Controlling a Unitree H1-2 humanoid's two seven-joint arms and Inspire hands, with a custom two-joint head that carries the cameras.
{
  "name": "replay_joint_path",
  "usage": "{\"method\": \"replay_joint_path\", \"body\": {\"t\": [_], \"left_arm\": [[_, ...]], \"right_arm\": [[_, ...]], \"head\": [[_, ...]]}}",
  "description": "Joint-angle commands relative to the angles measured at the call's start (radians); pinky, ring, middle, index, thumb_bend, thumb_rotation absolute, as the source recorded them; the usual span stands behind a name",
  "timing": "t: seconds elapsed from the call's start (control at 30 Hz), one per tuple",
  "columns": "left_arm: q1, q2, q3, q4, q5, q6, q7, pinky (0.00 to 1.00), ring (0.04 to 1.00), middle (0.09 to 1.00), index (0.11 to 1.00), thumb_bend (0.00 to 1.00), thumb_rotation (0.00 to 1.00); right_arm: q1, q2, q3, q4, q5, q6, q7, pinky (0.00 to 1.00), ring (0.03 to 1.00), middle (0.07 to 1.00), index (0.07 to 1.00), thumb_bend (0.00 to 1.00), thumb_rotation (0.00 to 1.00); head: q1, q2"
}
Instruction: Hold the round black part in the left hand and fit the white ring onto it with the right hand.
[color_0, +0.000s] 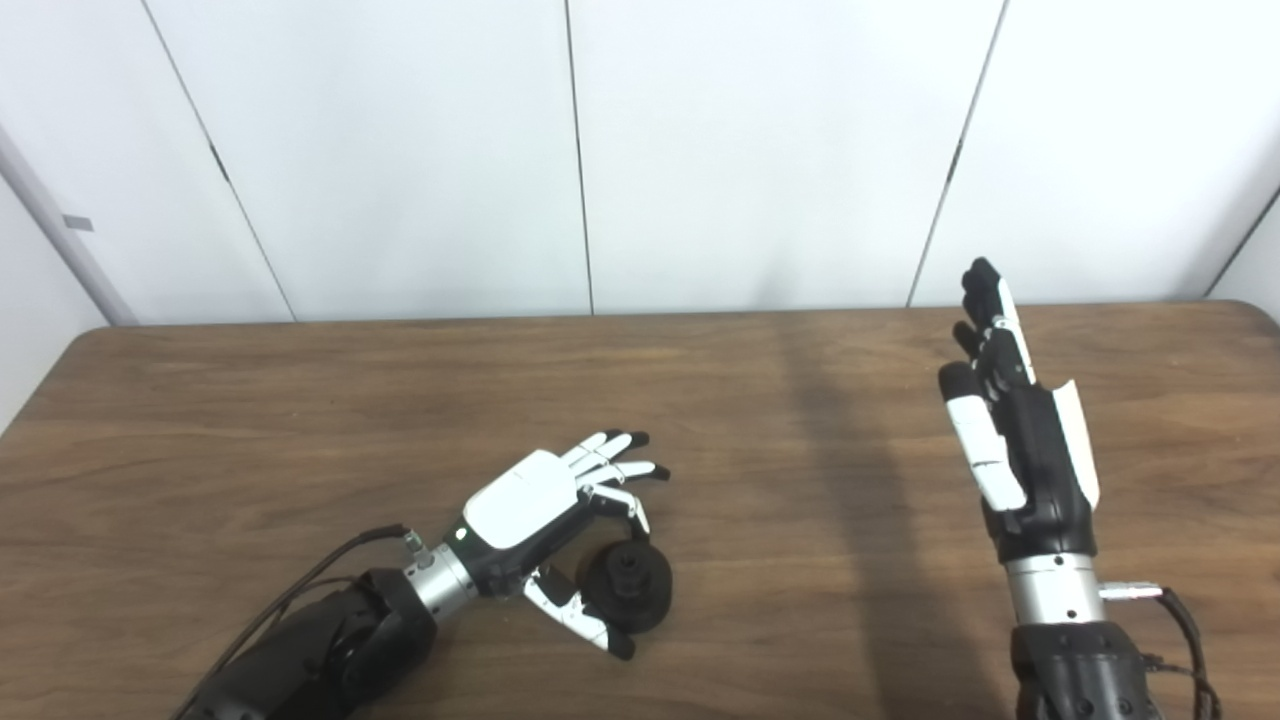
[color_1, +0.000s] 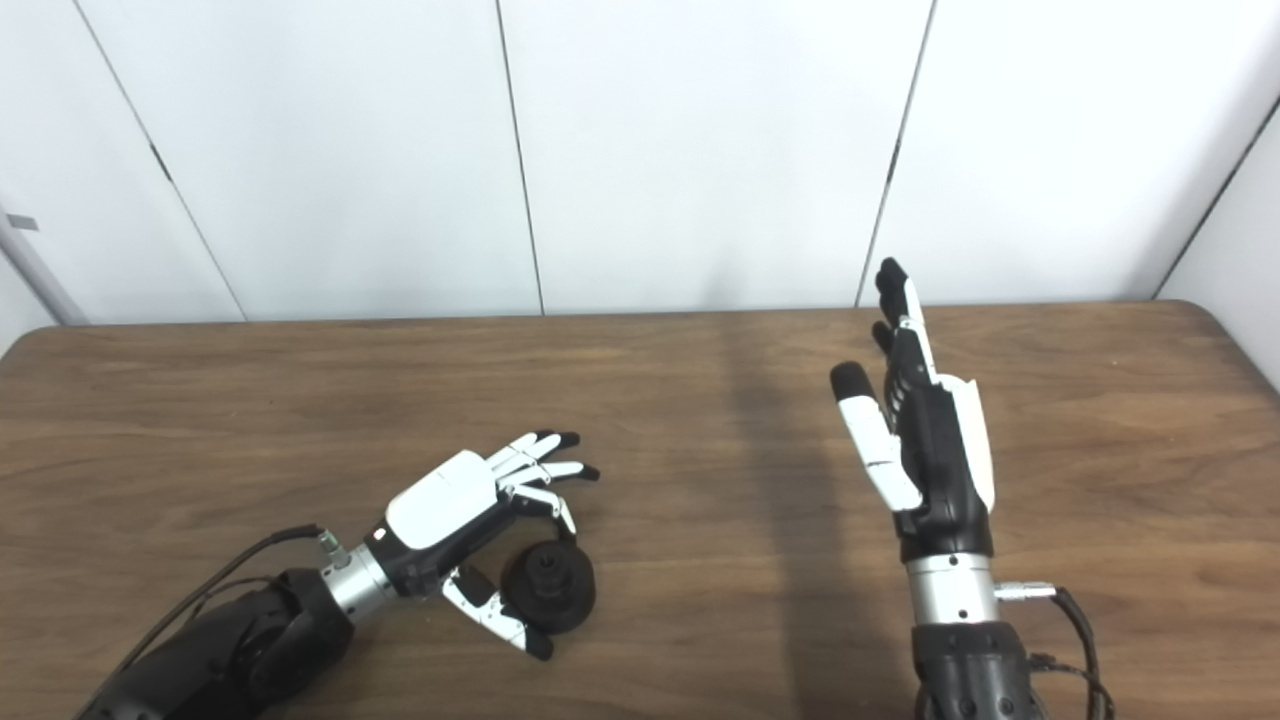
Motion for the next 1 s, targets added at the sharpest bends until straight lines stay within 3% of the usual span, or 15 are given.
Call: {"method": "replay_joint_path", "body": {"t": [0.0, 0.1, 0.23, 0.33, 0.43, 0.57, 0.7, 0.97], "left_arm": [[-0.008, 0.035, -0.038, 0.056, 0.057, 0.015, -0.014, 1.0, 1.0, 0.891, 0.48, 0.52, 0.06], [-0.014, 0.04, -0.059, 0.064, 0.052, 0.015, 0.009, 1.0, 1.0, 0.884, 0.48, 0.52, 0.06], [-0.02, 0.04, -0.077, 0.073, 0.047, 0.016, 0.018, 1.0, 1.0, 0.88, 0.48, 0.52, 0.06], [-0.019, 0.034, -0.08, 0.071, 0.034, 0.016, 0.021, 1.0, 1.0, 0.882, 0.48, 0.52, 0.06], [-0.026, 0.027, -0.093, 0.08, 0.034, 0.015, 0.027, 1.0, 1.0, 0.886, 0.48, 0.52, 0.06], [-0.027, 0.015, -0.097, 0.09, 0.027, 0.015, 0.024, 1.0, 1.0, 0.887, 0.48, 0.53, 0.06], [-0.025, 0.007, -0.093, 0.085, 0.018, 0.015, 0.013, 1.0, 1.0, 0.894, 0.48, 0.52, 0.06], [-0.014, 0.007, -0.089, 0.074, 0.018, 0.015, 0.018, 1.0, 1.0, 0.895, 0.48, 0.53, 0.06]], "right_arm": [[-0.033, -0.008, -0.01, -0.048, -0.012, -0.02, -0.011, 0.96, 0.993, 0.981, 0.98, 0.43, 0.88], [-0.039, -0.012, -0.013, -0.068, -0.01, 0.005, -0.005, 0.93, 0.987, 0.979, 0.977, 0.45, 0.87], [-0.06, -0.028, -0.02, -0.102, -0.015, 0.042, 0.005, 0.98, 0.999, 0.99, 0.986, 0.43, 0.86], [-0.079, -0.043, -0.029, -0.129, -0.046, 0.106, 0.006, 0.96, 0.995, 0.988, 0.986, 0.43, 0.82], [-0.101, -0.074, -0.043, -0.129, -0.095, 0.14, 0.004, 0.91, 0.964, 0.964, 0.965, 0.43, 0.71], [-0.135, -0.131, -0.084, -0.105, -0.115, 0.177, 0.006, 0.79, 0.906, 0.925, 0.922, 0.51, 0.53], [-0.174, -0.181, -0.13, -0.075, -0.072, 0.202, 0.018, 0.83, 0.914, 0.915, 0.903, 0.54, 0.39], [-0.244, -0.314, -0.177, 0.01, -0.05, 0.253, 0.057, 0.84, 0.914, 0.906, 0.871, 0.59, 0.27]], "head": [[-0.002, 0.0], [-0.012, -0.001], [-0.024, -0.001], [-0.037, 0.003], [-0.052, -0.01], [-0.065, -0.011], [-0.066, -0.015], [-0.085, -0.018]]}}
